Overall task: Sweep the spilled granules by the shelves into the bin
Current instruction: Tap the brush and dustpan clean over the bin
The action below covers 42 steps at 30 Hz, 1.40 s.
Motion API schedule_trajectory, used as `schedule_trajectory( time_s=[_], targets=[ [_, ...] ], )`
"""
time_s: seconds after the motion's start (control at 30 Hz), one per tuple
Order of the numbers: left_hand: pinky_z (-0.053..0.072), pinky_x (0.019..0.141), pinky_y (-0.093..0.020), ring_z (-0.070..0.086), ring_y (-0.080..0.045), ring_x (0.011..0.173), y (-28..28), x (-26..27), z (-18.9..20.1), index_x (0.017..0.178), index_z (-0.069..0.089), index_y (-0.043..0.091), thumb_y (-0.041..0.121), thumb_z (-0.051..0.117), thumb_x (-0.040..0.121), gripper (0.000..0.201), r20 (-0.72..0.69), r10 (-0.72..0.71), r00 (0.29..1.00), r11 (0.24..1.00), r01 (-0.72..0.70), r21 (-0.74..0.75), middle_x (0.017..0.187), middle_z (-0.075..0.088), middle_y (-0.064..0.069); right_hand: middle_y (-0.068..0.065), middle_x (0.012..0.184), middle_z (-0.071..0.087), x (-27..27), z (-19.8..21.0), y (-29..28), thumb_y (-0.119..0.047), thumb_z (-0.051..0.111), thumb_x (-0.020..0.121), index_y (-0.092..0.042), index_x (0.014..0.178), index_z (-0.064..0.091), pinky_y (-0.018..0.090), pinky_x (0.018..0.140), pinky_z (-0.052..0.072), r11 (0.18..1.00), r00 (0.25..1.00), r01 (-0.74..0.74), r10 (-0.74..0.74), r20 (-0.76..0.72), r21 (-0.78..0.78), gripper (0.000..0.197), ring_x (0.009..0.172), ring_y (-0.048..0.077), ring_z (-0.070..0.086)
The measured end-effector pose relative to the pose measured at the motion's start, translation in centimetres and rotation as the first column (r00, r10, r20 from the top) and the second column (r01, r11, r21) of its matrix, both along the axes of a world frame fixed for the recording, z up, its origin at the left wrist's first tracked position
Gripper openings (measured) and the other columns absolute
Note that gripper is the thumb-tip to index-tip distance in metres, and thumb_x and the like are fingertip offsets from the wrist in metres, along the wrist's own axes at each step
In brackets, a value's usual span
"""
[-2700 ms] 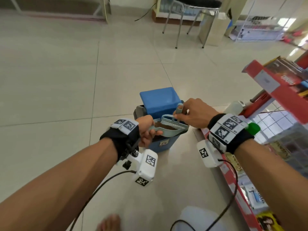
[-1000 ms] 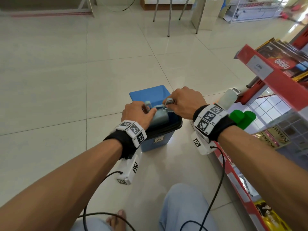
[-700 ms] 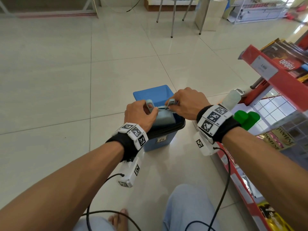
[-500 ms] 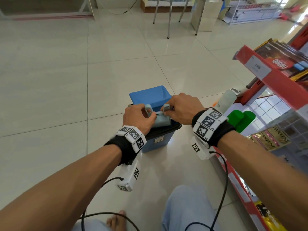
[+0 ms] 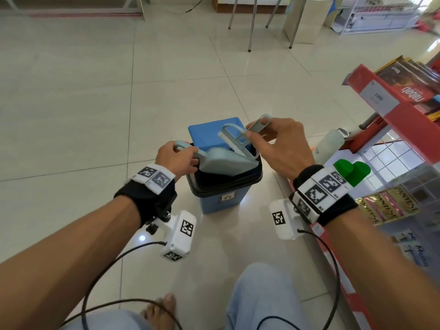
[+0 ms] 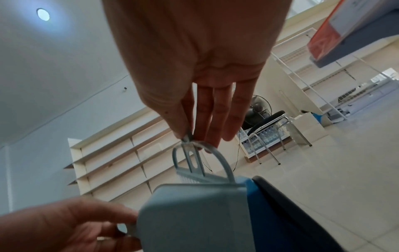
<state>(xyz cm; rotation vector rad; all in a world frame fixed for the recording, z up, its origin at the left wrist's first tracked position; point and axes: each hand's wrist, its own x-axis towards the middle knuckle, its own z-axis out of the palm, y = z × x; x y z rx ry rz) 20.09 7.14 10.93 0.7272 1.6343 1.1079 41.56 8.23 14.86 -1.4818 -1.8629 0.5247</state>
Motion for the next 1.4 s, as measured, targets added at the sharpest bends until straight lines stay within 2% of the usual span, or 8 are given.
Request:
schedule_trajectory(
  time_s=[0.17, 0.3, 0.53, 0.63, 0.77, 1.03, 1.27, 1.4],
  targets=[
    [0.06, 0.083, -0.04, 0.066, -0.026, 0.087, -0.1, -1.8, 0.4, 0.133, 0.048, 0.0, 0.011, 0.059, 0.093, 0.042, 0.223, 0.081, 0.971, 0.995, -0.09, 0.032, 0.104, 0.065, -0.015, -0.003, 0.082, 0.076, -1.3, -0.6, -0.5, -0.028, 0.071, 0.087, -0.015, 0.093, 0.073, 0.037, 0.075, 0.061, 0.999, 0.956, -0.049, 0.04, -0.292, -0.023, 0.014, 0.076, 0.01, 0.073],
    [0.051, 0.058, -0.026, 0.062, -0.017, 0.078, -0.8, -4.7, 0.0, 0.137, 0.049, 0.001, 0.016, 0.06, 0.092, 0.049, 0.231, 0.133, 0.964, 0.985, -0.154, 0.079, 0.106, 0.063, -0.01, 0.004, 0.084, 0.077, -4.4, -1.4, -1.4, -0.027, 0.069, 0.091, -0.009, 0.099, 0.065, 0.041, 0.077, 0.062, 0.952, 0.897, -0.252, 0.164, -0.41, -0.172, 0.02, 0.078, 0.016, 0.075],
    [0.057, 0.076, -0.035, 0.071, -0.022, 0.083, -4.0, -9.6, -5.7, 0.122, 0.064, 0.005, 0.02, 0.067, 0.089, 0.036, 0.204, 0.19, 0.96, 0.981, -0.192, -0.01, 0.1, 0.076, -0.008, 0.009, 0.084, 0.071, -12.7, -5.5, -2.0, -0.036, 0.064, 0.092, -0.007, 0.086, 0.063, 0.034, 0.072, 0.054, 0.842, 0.907, -0.415, 0.413, -0.081, -0.345, 0.03, 0.081, 0.024, 0.065],
    [0.057, 0.089, -0.042, 0.07, -0.028, 0.1, -4.8, -11.4, -8.7, 0.114, 0.069, 0.012, 0.025, 0.069, 0.089, 0.028, 0.154, 0.207, 0.966, 0.978, -0.2, -0.061, 0.109, 0.074, -0.01, 0.007, 0.102, 0.065, -15.9, -8.4, -1.8, -0.035, 0.059, 0.094, -0.014, 0.089, 0.06, 0.032, 0.082, 0.047, 0.818, 0.892, -0.411, 0.452, 0.007, -0.403, 0.021, 0.096, 0.023, 0.059],
    [0.058, 0.071, -0.029, 0.071, -0.019, 0.079, -5.4, -12.6, -12.8, 0.111, 0.071, 0.012, 0.026, 0.068, 0.09, 0.026, 0.124, 0.156, 0.98, 0.985, -0.144, -0.096, 0.102, 0.075, -0.01, 0.01, 0.119, 0.061, -19.0, -13.4, -1.6, -0.029, 0.053, 0.097, -0.014, 0.114, 0.057, 0.037, 0.092, 0.048, 0.76, 0.881, -0.398, 0.473, 0.017, -0.513, 0.023, 0.106, 0.027, 0.059],
    [0.052, 0.097, -0.04, 0.066, -0.028, 0.104, -4.3, -13.0, -20.2, 0.11, 0.072, 0.009, 0.021, 0.064, 0.092, 0.023, 0.002, 0.029, 1.0, 0.976, -0.028, -0.218, 0.116, 0.071, -0.014, 0.005, 0.094, 0.071, -19.0, -24.5, -1.2, -0.032, 0.06, 0.093, -0.026, 0.1, 0.052, 0.04, 0.079, 0.059, 0.597, 0.955, -0.29, 0.234, -0.184, -0.748, 0.012, 0.085, 0.023, 0.07],
    [0.046, 0.105, -0.047, 0.059, -0.034, 0.118, -2.9, -13.1, -24.6, 0.125, 0.064, 0.006, 0.035, 0.06, 0.094, 0.043, -0.016, 0.092, 0.996, 0.929, -0.091, -0.359, 0.126, 0.065, -0.017, 0.007, 0.096, 0.071, -19.1, -28.7, 2.3, -0.027, 0.068, 0.09, -0.022, 0.1, 0.056, 0.027, 0.058, 0.054, 0.704, 0.988, -0.103, -0.009, -0.154, -0.702, 0.016, 0.078, 0.02, 0.069],
    [0.039, 0.111, -0.046, 0.049, -0.031, 0.131, -1.8, -13.0, -24.9, 0.142, 0.047, 0.006, 0.035, 0.06, 0.093, 0.058, -0.037, 0.086, 0.996, 0.934, -0.094, -0.346, 0.143, 0.052, -0.015, 0.012, 0.1, 0.072, -20.0, -30.1, 3.2, -0.025, 0.066, 0.09, -0.016, 0.107, 0.061, 0.04, 0.077, 0.059, 0.731, 0.989, -0.013, -0.089, -0.114, -0.682, 0.02, 0.087, 0.028, 0.07]
  ],
)
